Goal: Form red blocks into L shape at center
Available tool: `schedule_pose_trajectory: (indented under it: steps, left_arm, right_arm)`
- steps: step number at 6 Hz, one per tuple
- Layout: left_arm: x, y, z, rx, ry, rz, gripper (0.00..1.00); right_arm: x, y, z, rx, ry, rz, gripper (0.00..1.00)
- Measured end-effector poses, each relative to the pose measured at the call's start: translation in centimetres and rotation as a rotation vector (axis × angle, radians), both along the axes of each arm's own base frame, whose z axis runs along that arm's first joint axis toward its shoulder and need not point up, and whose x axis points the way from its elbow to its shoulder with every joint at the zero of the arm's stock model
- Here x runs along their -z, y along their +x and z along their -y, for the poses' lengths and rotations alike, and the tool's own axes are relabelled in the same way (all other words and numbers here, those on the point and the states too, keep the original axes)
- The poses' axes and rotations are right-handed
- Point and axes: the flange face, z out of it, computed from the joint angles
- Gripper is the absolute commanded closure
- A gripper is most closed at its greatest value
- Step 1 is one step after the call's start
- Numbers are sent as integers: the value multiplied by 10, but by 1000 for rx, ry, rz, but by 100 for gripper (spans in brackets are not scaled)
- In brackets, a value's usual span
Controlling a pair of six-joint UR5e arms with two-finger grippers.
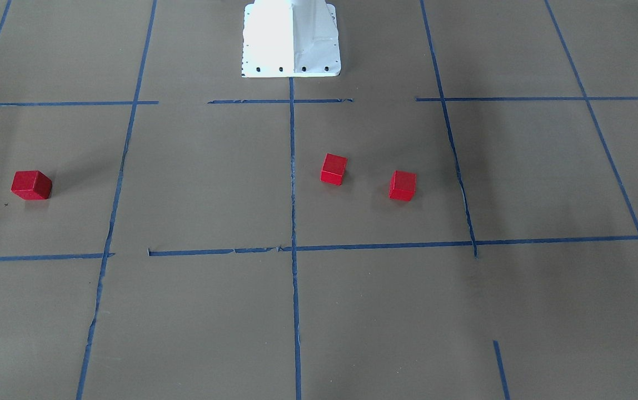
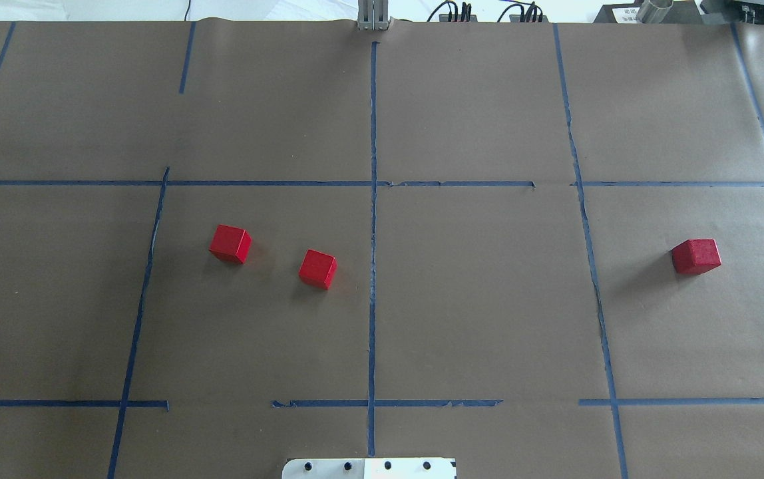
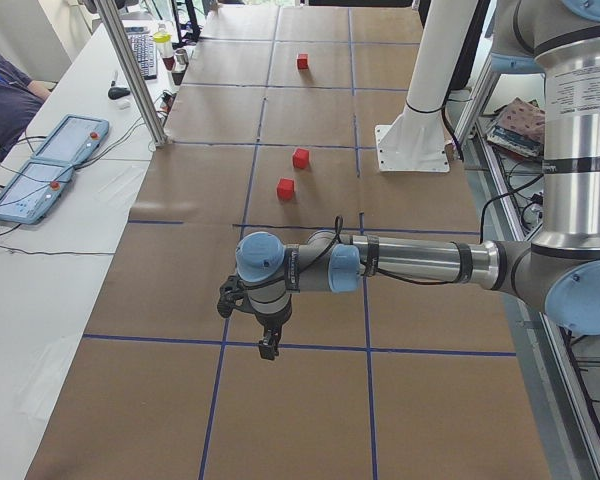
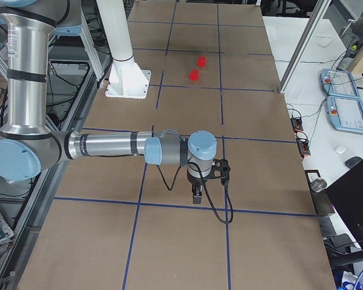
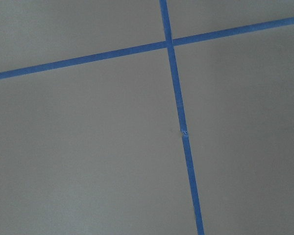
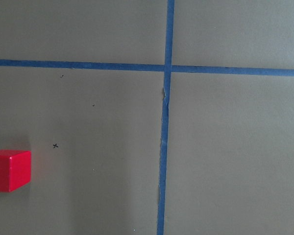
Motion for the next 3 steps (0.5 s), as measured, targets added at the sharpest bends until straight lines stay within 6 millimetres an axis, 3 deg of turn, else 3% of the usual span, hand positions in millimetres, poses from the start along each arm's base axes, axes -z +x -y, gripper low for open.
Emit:
schedule_pose_trajectory:
  steps: [2, 3]
  left_arm:
    - [1, 0, 0, 0, 4, -3, 0]
    - [2, 0, 0, 0, 3, -5, 0]
  right_arm:
    - [5, -3, 4, 11, 25, 1, 0]
    - [15, -20, 10, 45, 61, 3, 0]
